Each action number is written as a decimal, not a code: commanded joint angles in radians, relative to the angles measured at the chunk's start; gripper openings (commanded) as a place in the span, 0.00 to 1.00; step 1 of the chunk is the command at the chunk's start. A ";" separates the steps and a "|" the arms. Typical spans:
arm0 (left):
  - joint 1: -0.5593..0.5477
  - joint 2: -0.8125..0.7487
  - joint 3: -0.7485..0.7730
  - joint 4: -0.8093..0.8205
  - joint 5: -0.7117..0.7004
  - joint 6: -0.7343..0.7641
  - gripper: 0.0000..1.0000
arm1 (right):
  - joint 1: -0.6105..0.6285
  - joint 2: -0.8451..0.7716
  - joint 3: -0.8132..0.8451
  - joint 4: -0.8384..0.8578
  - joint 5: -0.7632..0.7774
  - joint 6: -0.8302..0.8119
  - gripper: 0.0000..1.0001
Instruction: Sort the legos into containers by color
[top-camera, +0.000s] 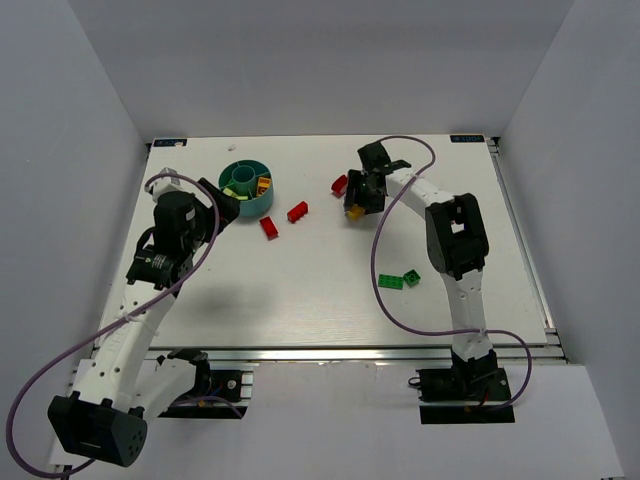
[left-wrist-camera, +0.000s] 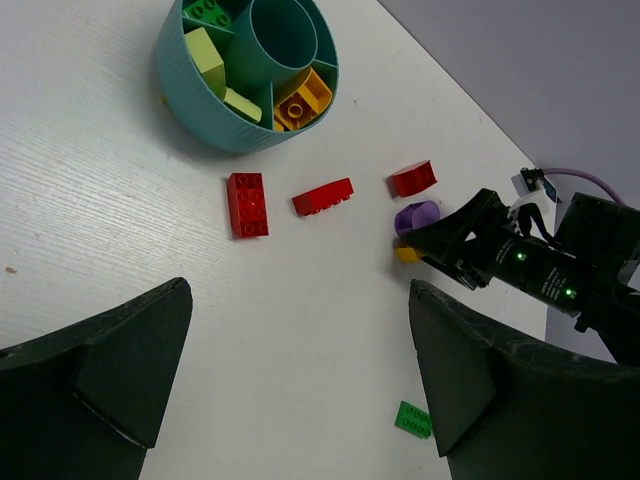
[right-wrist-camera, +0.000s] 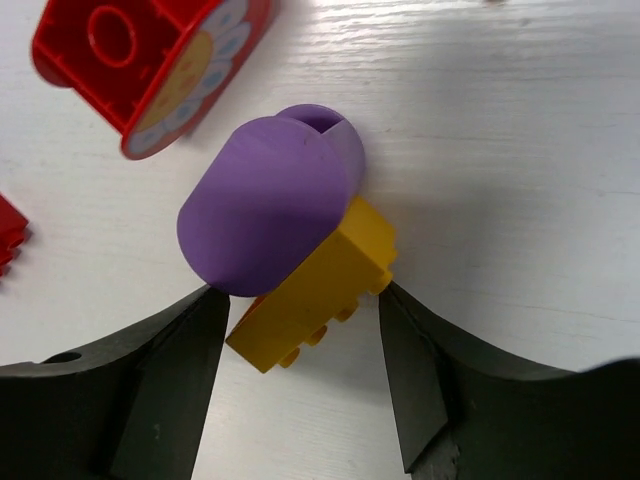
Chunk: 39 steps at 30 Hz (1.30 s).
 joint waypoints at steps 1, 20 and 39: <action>0.001 0.005 0.004 0.026 0.012 -0.010 0.98 | 0.000 0.006 0.014 0.017 0.091 0.018 0.66; -0.042 0.211 -0.095 0.443 0.453 -0.144 0.90 | -0.049 -0.242 -0.263 0.228 -0.142 -0.264 0.00; -0.234 0.392 -0.119 0.799 0.578 -0.101 0.83 | 0.089 -0.698 -0.615 0.366 -0.491 -0.763 0.00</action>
